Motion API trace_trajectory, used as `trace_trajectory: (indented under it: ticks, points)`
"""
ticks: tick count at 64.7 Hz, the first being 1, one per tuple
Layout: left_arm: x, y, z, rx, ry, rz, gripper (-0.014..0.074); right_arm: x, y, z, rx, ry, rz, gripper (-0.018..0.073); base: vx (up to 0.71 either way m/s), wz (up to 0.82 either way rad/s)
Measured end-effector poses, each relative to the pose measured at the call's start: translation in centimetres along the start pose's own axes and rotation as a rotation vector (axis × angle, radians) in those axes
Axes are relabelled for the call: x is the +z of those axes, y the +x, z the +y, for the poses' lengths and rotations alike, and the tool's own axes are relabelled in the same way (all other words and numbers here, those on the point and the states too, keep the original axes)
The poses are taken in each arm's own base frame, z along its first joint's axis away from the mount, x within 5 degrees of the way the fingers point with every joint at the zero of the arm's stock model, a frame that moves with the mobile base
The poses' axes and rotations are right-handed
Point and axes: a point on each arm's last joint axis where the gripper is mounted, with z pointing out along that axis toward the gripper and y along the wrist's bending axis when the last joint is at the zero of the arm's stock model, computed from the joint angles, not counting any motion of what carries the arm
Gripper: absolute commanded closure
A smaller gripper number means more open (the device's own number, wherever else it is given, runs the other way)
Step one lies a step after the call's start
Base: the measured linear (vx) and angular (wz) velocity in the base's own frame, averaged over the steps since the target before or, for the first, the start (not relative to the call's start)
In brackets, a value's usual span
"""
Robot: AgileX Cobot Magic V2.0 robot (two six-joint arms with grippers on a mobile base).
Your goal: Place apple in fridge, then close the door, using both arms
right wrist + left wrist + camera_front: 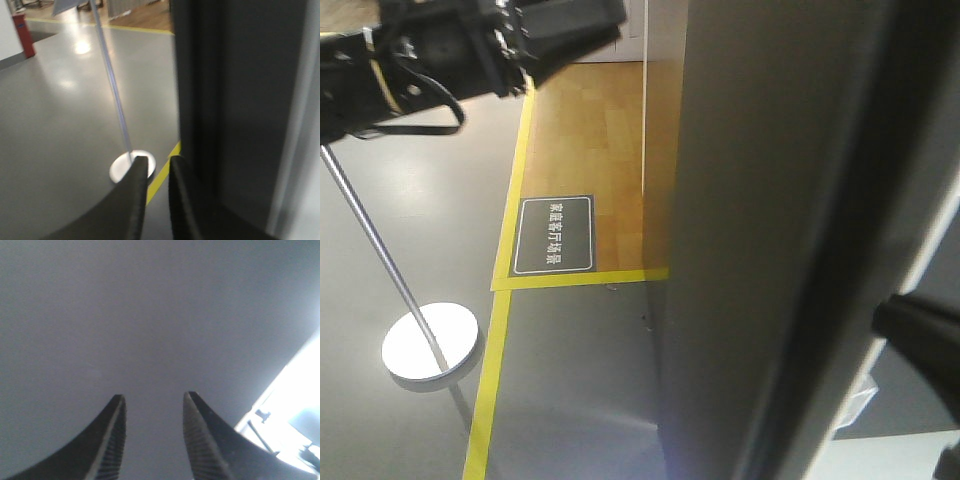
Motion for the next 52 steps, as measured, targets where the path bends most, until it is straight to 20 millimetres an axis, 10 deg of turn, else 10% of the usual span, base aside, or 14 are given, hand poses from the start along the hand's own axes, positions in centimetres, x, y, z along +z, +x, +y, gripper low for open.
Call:
trace_trajectory:
  ticks: [19,52]
  points:
    - [-4.1,-3.1,-0.4,0.147,-0.089,-0.104,0.0342,-1.5,-4.9,-1.1,-0.064,0.183,-0.25,0.0015,0.0,0.0]
    - [-9.3,-6.0,0.8,0.201,-0.231,-0.217,0.0366,4.9,-10.8,-5.7,-0.056,0.314,-0.24,0.0018,0.0,0.0]
